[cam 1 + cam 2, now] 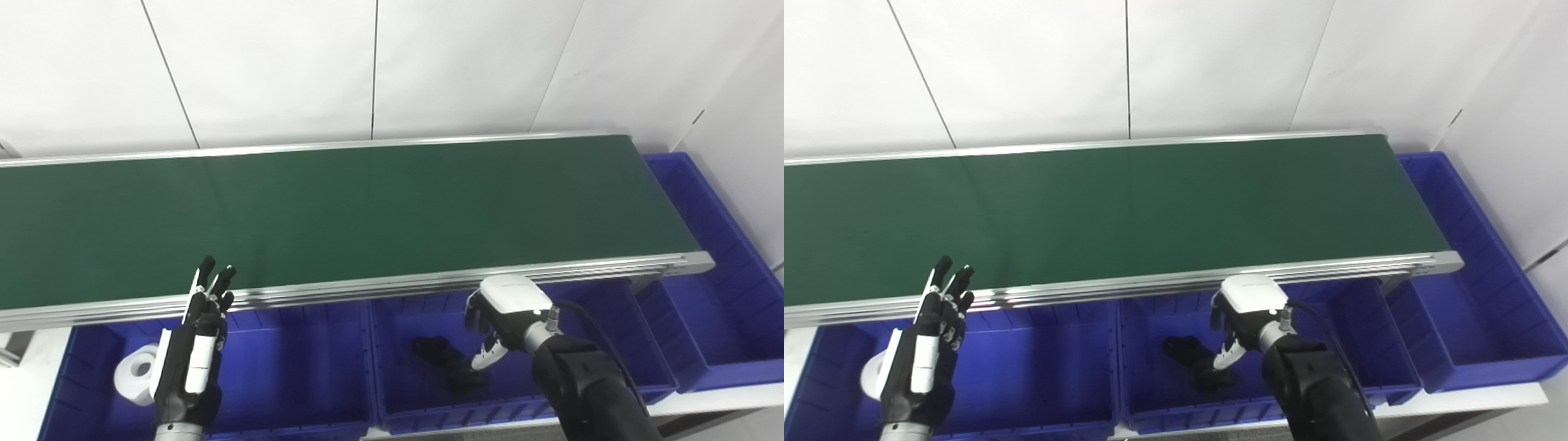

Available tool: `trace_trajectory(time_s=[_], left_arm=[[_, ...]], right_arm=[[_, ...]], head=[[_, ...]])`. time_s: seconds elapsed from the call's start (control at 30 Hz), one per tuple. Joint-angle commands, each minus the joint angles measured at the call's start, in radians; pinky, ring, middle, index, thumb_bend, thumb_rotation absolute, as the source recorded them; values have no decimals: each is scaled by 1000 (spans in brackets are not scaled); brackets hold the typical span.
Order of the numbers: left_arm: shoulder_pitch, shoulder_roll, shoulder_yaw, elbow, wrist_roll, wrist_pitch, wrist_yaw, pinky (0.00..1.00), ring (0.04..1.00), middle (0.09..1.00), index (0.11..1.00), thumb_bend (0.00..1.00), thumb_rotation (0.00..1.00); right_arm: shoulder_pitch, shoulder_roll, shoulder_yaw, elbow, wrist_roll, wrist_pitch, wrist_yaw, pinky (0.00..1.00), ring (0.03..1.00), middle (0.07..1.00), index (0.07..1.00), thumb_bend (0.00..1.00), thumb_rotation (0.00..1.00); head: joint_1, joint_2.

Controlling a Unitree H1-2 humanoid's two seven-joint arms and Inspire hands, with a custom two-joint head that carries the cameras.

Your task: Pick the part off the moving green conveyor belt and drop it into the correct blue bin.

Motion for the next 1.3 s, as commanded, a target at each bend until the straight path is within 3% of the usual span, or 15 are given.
trace_trajectory(time_s=[0.0,0.27,0.37,0.4,0.47,0.5,0.6,0.7,0.73,0.8,0.83,0.9,0.93,1.07,1.27], left_arm=[[0,-4,-3,-28,0,-8,-13,1000,1000,943,1000,724,849],[4,-14,-15,-23,25,-19,-8,1000,1000,947,1000,745,855],[6,-26,-22,-13,37,-30,-4,1000,1000,946,1000,751,854],[7,-30,-24,-12,41,-32,-3,1000,1000,947,1000,757,855],[10,-43,-28,-6,44,-39,-1,1000,1000,940,1000,763,840],[12,-50,-31,0,47,-46,-1,1000,992,935,1000,762,837],[18,-66,-42,20,64,-73,1,1000,981,931,1000,761,836],[23,-78,-50,40,82,-107,1,1000,959,928,1000,766,826],[26,-81,-52,48,90,-120,2,1000,954,928,1000,768,823],[29,-85,-56,60,96,-142,0,1000,954,930,1000,773,818],[30,-87,-57,65,96,-149,-1,1000,956,931,1000,775,813],[30,-91,-59,73,119,-185,6,999,957,934,1000,761,814],[30,-93,-59,77,132,-204,10,991,955,935,1000,746,819],[26,-104,-63,90,177,-252,24,983,954,934,1000,726,835],[22,-121,-76,105,227,-307,43,993,948,918,992,785,820]], right_arm=[[-12,6,-14,-32,-9,8,-36,685,780,842,849,1000,497],[0,10,-39,-66,56,6,-16,766,835,870,862,1000,633],[31,30,-86,-116,151,6,-46,681,812,857,850,1000,639],[42,36,-100,-136,179,1,-58,593,763,829,834,1000,705],[67,55,-130,-206,251,2,-67,576,735,803,821,991,815],[80,81,-155,-267,299,44,-37,609,757,816,824,949,903],[123,192,-280,-390,474,113,42,660,787,834,829,889,971],[206,363,-421,-458,744,112,-39,672,753,794,801,814,979],[238,408,-451,-459,829,91,-88,671,744,787,799,788,949],[307,488,-501,-407,980,-65,-199,707,758,794,802,765,886],[327,505,-512,-385,1020,-125,-233,722,765,799,804,758,870],[349,507,-542,-264,1062,-356,-336,763,793,821,819,723,902],[348,498,-557,-210,1085,-428,-365,802,823,846,840,710,937],[330,470,-590,-104,1182,-491,-391,865,886,914,933,706,990],[318,393,-526,18,1144,-633,-414,871,911,948,964,686,1000]], head=[[3,0],[28,-14],[56,-31],[56,-31],[80,-43],[103,-58],[140,-86],[173,-114],[197,-135],[226,-154],[226,-154],[262,-175],[270,-180],[308,-201],[363,-229]])
